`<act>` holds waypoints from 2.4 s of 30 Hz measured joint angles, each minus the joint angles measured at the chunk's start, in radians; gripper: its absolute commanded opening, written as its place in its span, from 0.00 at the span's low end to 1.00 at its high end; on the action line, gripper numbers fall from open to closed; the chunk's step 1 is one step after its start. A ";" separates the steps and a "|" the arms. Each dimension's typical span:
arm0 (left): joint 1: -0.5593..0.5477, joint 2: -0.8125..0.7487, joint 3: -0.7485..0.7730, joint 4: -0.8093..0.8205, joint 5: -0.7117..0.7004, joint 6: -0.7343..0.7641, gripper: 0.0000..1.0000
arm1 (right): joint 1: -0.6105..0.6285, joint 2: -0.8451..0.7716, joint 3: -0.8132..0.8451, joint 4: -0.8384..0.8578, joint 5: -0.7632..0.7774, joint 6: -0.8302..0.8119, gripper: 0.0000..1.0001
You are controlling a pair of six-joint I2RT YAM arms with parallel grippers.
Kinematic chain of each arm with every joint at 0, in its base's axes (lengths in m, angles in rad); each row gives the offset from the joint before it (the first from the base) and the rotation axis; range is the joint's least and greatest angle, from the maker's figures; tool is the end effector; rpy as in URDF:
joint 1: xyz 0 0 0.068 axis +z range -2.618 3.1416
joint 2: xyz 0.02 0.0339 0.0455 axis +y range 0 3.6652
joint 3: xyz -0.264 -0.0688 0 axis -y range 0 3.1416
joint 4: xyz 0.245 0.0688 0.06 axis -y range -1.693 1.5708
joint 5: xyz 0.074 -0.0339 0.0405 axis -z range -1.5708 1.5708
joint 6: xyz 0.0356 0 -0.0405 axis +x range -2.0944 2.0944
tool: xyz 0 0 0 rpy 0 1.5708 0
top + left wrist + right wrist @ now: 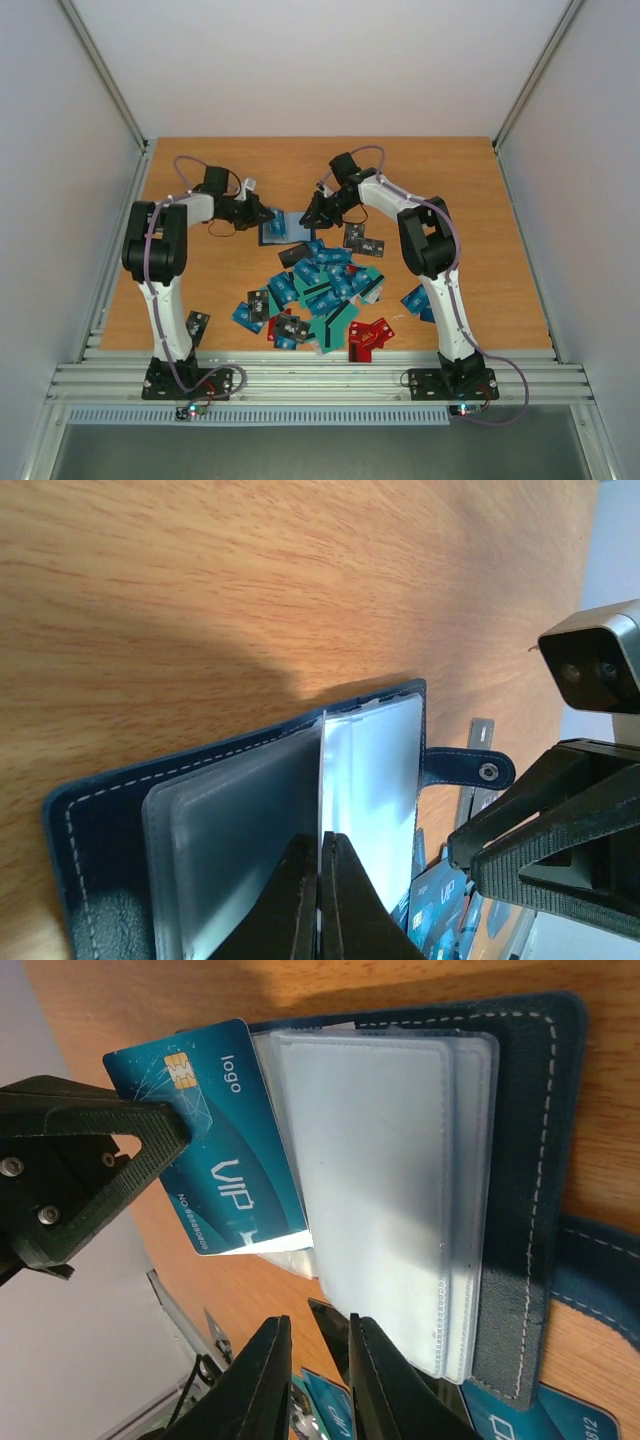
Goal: Put the credit cards into the card holder
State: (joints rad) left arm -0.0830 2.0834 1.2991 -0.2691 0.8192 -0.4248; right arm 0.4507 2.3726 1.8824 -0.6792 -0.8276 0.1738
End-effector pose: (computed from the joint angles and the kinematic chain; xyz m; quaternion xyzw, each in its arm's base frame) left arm 0.4103 -0.0602 0.1276 -0.0504 0.8912 -0.4316 0.1304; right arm 0.4318 0.2381 0.1444 -0.2032 0.8776 0.4310 0.0527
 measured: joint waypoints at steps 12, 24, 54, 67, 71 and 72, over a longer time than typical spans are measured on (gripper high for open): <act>-0.019 0.000 -0.051 0.167 0.011 -0.094 0.00 | -0.019 0.003 -0.026 0.000 0.011 0.007 0.16; -0.020 -0.002 -0.062 0.216 0.015 -0.161 0.00 | -0.035 0.023 -0.029 -0.022 0.043 -0.012 0.15; -0.037 -0.019 -0.163 0.381 -0.069 -0.290 0.00 | -0.047 0.031 -0.059 0.000 -0.003 -0.018 0.12; -0.039 -0.043 -0.174 0.382 -0.104 -0.263 0.00 | -0.047 0.031 -0.059 0.001 -0.005 -0.018 0.12; -0.043 -0.043 -0.174 0.383 -0.109 -0.256 0.00 | -0.047 0.031 -0.059 0.001 -0.006 -0.018 0.12; -0.043 -0.043 -0.174 0.383 -0.109 -0.256 0.00 | -0.047 0.031 -0.059 0.001 -0.006 -0.018 0.12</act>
State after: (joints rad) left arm -0.1261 2.0403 1.1255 0.1139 0.7097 -0.6804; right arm 0.4034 2.4031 1.8233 -0.6785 -0.8337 0.1555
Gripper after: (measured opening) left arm 0.024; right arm 0.123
